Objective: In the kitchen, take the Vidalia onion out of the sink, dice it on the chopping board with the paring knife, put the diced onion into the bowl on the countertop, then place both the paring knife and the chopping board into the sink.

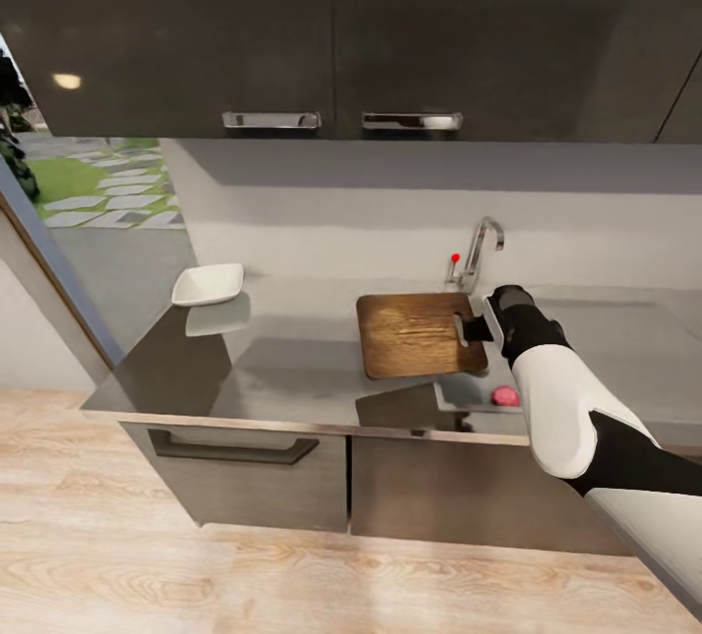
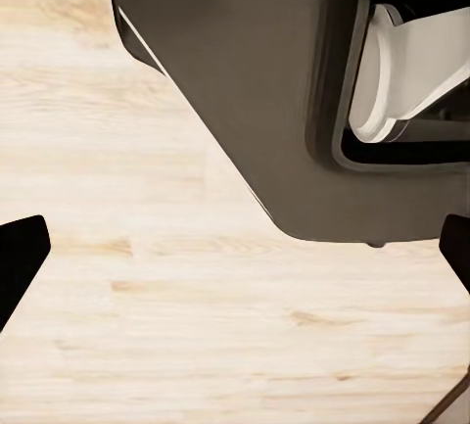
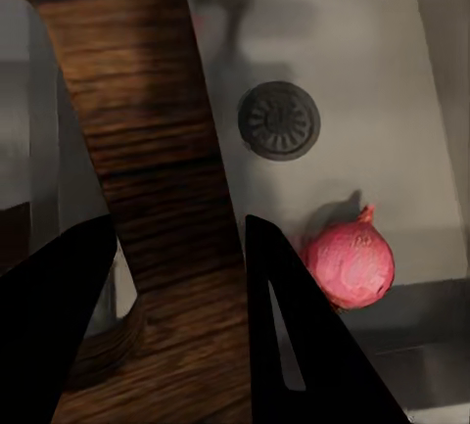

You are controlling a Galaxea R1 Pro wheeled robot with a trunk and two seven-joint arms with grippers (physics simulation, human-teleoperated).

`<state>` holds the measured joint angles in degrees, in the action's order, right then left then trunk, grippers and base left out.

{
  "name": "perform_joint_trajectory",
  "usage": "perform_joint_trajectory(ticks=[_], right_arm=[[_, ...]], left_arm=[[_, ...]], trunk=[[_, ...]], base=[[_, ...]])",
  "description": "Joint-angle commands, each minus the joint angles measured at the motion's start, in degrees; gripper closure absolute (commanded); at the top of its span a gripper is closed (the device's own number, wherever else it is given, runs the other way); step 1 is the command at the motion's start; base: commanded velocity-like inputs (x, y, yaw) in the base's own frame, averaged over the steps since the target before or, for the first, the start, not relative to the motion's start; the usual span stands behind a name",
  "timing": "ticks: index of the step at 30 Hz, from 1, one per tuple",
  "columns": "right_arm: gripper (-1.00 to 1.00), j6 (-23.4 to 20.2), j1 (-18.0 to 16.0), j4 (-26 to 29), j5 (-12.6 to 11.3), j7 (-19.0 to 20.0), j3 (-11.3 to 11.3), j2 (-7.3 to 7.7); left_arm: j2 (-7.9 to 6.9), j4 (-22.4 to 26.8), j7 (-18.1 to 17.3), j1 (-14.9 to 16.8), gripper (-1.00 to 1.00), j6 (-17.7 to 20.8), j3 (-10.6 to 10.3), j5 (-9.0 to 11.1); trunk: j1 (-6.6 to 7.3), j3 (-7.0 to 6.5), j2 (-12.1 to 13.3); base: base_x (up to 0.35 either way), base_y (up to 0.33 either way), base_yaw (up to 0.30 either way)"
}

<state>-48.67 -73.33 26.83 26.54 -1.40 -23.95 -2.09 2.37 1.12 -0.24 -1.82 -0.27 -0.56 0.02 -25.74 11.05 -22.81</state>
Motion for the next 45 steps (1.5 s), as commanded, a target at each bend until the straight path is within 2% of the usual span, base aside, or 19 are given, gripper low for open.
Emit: perform_joint_trajectory(ticks=[1,4,5,13,17,20,26,28,31,41,42,44,45], right_arm=[[1.00,-0.44,-0.08,0.03,-1.18,-1.13,-0.32,-0.08],[1.00,-1.65,-0.22,0.00,-2.86,-3.60,-0.31,-0.10],[1.00,-3.54,-0.50,-0.02,-4.51,-6.44,-0.31,-0.10],[1.00,-7.84,-0.59,-0.02,-5.15,-7.34,-0.39,-0.11],[1.00,-8.47,-0.59,-0.92,-9.11,-7.48,-1.35,-0.17],[1.00,-8.54,-0.59,-1.93,-9.87,-8.27,-1.89,-0.16],[1.00,-8.55,-0.59,-2.04,-10.10,-8.43,-2.39,-0.15],[1.00,-8.65,-0.59,-2.05,-10.16,-8.44,-4.41,-0.17],[1.00,-8.70,-0.59,-2.06,-10.18,-8.44,-5.91,-0.19],[1.00,-8.72,-0.59,-2.08,-10.12,-8.81,-6.71,-0.16],[1.00,-8.49,-0.59,-2.11,-10.18,-13.05,-6.86,-0.20],[1.00,-8.35,-0.59,-2.12,-10.23,-15.47,-6.88,-0.38],[1.00,-8.22,-0.59,-2.12,-10.26,-18.25,-6.89,-0.89]], left_arm=[[0.00,0.11,-0.03,-0.03,-1.00,-0.03,-0.05,0.00],[0.00,0.11,-0.03,-0.03,-1.00,-0.04,-0.05,-0.01],[0.00,0.11,-0.03,-0.03,-1.00,-0.03,-0.06,-0.01],[0.00,0.11,-0.03,-0.03,-1.00,-0.05,-0.10,-0.02],[0.00,0.11,-0.03,-0.03,-1.00,-0.03,-0.06,-0.02],[0.00,0.11,-0.03,-0.03,-1.00,-0.03,-0.08,-0.02],[0.00,0.11,-0.03,-0.03,-1.00,-0.04,-0.06,-0.02],[0.00,0.11,-0.03,-0.03,-1.00,-0.06,-0.06,-0.02],[0.00,0.11,-0.03,-0.03,-1.00,-0.07,-0.05,-0.02],[0.00,0.11,-0.03,-0.03,-1.00,-0.08,-0.05,-0.02],[0.00,0.11,-0.03,-0.03,-1.00,-0.08,-0.08,-0.02],[0.00,0.11,-0.03,-0.03,-1.00,-0.08,-0.08,-0.02],[0.00,0.11,-0.03,-0.03,-1.00,-0.08,-0.08,-0.02]], trunk=[[-0.04,0.10,-0.11],[-0.04,0.10,-0.11],[-0.04,0.10,-0.11],[-0.04,0.10,-0.11],[-0.04,0.10,-0.11],[-0.04,0.10,-0.11],[-0.04,0.10,-0.11],[-0.04,0.10,-0.11],[-0.04,0.10,-0.11],[-0.04,0.10,-0.11],[-0.04,0.10,-0.11],[-0.04,0.10,-0.11],[-0.04,0.10,-0.11]], base=[[0.045,0.013,0.000],[0.026,0.008,0.000],[0.004,0.001,0.000],[0.001,0.000,0.000],[0.000,0.000,0.000],[0.000,0.000,0.000],[0.000,0.000,0.000],[0.012,0.029,0.000],[0.105,0.167,0.000],[0.165,0.251,0.000],[0.049,0.035,0.000],[0.032,0.023,0.000],[0.010,0.007,0.000]])
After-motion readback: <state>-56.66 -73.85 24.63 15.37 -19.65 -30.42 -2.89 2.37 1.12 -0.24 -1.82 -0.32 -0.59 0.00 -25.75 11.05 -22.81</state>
